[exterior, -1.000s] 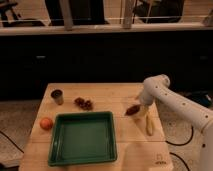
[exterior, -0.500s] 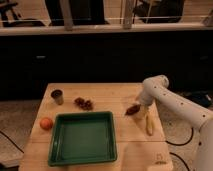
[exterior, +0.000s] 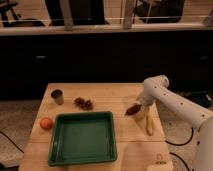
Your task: Place pepper in tray
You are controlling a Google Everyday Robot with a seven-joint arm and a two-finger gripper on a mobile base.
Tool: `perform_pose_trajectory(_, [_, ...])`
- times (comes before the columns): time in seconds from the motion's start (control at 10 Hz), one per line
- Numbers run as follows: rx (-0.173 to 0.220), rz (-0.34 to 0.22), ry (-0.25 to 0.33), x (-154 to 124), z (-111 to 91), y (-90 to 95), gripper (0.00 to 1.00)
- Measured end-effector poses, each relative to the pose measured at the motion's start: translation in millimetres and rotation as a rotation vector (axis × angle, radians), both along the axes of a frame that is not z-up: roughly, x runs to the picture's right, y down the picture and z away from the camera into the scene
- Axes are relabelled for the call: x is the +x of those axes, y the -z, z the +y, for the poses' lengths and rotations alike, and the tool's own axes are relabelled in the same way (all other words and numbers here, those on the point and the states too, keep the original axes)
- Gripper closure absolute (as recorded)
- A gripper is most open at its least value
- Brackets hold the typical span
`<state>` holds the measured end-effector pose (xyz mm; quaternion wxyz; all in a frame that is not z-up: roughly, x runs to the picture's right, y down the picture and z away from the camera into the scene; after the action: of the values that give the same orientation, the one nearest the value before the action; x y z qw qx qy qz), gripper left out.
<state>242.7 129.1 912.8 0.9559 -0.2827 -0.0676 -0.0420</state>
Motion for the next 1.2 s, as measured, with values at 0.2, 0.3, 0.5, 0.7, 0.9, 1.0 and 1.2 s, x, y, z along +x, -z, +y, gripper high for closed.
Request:
perform_pose_trajectory(0.2, [-0.003, -0.001, 0.005, 1.3, 1.3, -1.1, 0.36])
perform_pose_trajectory(0.3, [-0.003, -0.001, 0.008, 2.4, 1.3, -1.4, 0.36])
perform_pose_trajectory(0.5, [-0.006, -0.001, 0.011, 4.1, 2.7, -2.7, 0.36])
perform_pose_trajectory(0.7, [-0.007, -0.002, 0.012, 6.3, 3.6, -4.0, 0.36])
perform_pose_trajectory(0.9, [-0.008, -0.004, 0.012, 8.1, 4.2, -5.6, 0.37])
perform_pose_trajectory(1.0, [-0.008, -0.005, 0.012, 8.4, 4.5, -6.0, 0.41])
perform_pose_trajectory(1.2, [-0.01, -0.008, 0.01, 9.6, 5.4, -6.8, 0.42])
